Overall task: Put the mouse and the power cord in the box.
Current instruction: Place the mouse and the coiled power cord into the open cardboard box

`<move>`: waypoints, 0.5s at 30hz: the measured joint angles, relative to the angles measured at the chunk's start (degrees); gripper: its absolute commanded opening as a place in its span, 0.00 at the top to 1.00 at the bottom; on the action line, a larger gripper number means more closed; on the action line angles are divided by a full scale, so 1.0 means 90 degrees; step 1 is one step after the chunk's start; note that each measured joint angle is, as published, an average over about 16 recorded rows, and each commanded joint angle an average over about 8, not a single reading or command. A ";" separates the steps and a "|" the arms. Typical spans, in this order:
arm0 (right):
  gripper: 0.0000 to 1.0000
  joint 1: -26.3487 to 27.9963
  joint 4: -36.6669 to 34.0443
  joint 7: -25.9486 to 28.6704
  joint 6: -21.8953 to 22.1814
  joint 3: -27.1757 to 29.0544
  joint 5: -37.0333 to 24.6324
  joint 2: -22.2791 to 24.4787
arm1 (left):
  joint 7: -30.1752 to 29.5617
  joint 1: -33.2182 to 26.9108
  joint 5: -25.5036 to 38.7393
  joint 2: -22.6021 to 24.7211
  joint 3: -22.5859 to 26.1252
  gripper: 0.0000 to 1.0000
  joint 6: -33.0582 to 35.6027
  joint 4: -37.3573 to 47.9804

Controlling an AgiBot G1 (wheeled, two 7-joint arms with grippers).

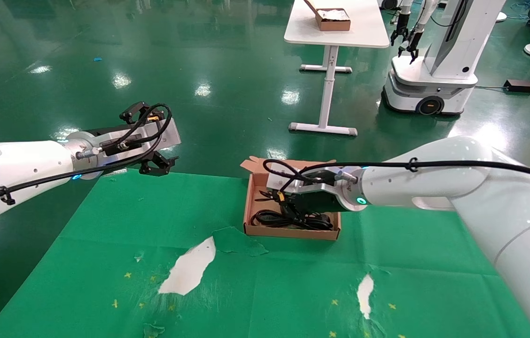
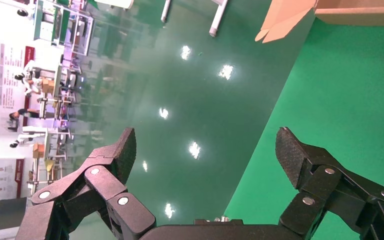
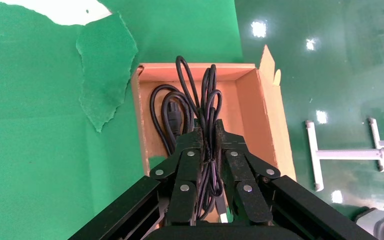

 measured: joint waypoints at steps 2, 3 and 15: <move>0.00 0.0000 0.0019 -0.0008 -0.0006 0.0008 -0.0011 0.0009 | 0.0005 0.0001 0.0001 0.0005 0.0001 0.00 0.0000 0.0002; 0.00 0.0001 0.0032 -0.0014 -0.0011 0.0018 -0.0017 0.0013 | 0.0008 0.0001 0.0000 0.0007 0.0001 0.00 -0.0001 0.0004; 0.00 -0.0041 0.0220 -0.0040 -0.0123 0.0159 0.0007 0.0110 | 0.0034 0.0005 -0.0020 0.0023 0.0000 0.00 -0.0003 0.0024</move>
